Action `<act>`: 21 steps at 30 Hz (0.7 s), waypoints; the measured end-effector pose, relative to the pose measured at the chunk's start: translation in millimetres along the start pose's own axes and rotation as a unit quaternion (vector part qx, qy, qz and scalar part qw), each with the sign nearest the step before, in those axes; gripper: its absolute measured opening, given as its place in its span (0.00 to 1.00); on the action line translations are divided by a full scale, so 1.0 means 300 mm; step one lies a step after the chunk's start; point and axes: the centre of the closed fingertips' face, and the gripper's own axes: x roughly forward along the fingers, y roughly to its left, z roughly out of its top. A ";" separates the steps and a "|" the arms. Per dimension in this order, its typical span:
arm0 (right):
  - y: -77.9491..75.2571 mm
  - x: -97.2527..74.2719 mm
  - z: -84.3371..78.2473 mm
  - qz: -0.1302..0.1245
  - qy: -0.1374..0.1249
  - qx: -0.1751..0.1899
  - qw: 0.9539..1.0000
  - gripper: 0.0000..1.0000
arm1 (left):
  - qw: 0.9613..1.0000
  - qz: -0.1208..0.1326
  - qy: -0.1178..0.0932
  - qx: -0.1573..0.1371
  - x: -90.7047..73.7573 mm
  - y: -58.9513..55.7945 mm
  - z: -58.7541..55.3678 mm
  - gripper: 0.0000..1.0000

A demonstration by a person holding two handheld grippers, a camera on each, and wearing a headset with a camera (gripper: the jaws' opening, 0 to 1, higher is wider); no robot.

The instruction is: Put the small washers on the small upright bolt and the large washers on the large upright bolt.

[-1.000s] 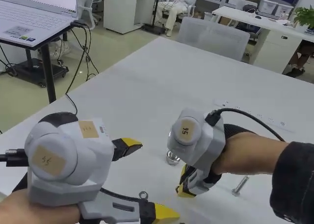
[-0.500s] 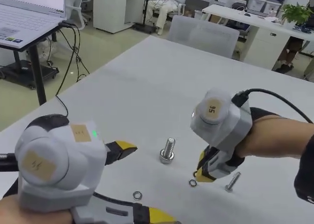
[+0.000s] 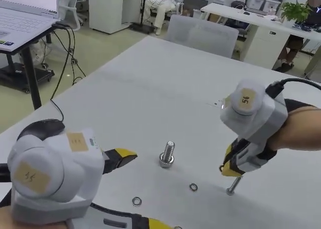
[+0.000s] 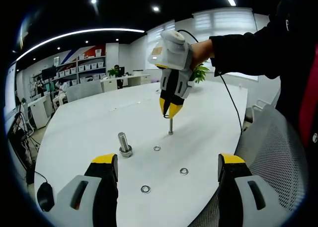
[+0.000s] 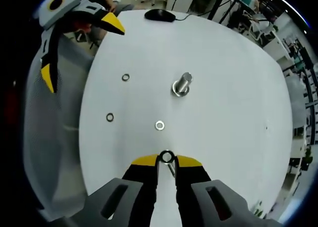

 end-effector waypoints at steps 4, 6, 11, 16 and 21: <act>-0.025 -0.016 -0.042 -0.008 0.004 0.009 1.000 0.13 | 1.000 -0.003 0.006 0.001 0.005 -0.003 -0.007 0.82; -0.034 -0.020 -0.060 -0.010 0.006 0.014 1.000 0.13 | 1.000 -0.005 0.007 0.001 0.007 -0.005 -0.009 0.82; -0.049 -0.017 -0.098 -0.013 0.012 0.021 1.000 0.13 | 1.000 -0.009 0.010 0.000 0.009 -0.009 -0.012 0.83; -0.049 -0.007 -0.115 -0.009 0.013 0.027 1.000 0.13 | 1.000 -0.018 0.015 0.004 0.013 -0.022 -0.016 0.83; -0.042 0.003 -0.114 -0.005 0.012 0.026 1.000 0.13 | 0.999 -0.027 0.019 0.003 0.018 -0.033 -0.021 0.83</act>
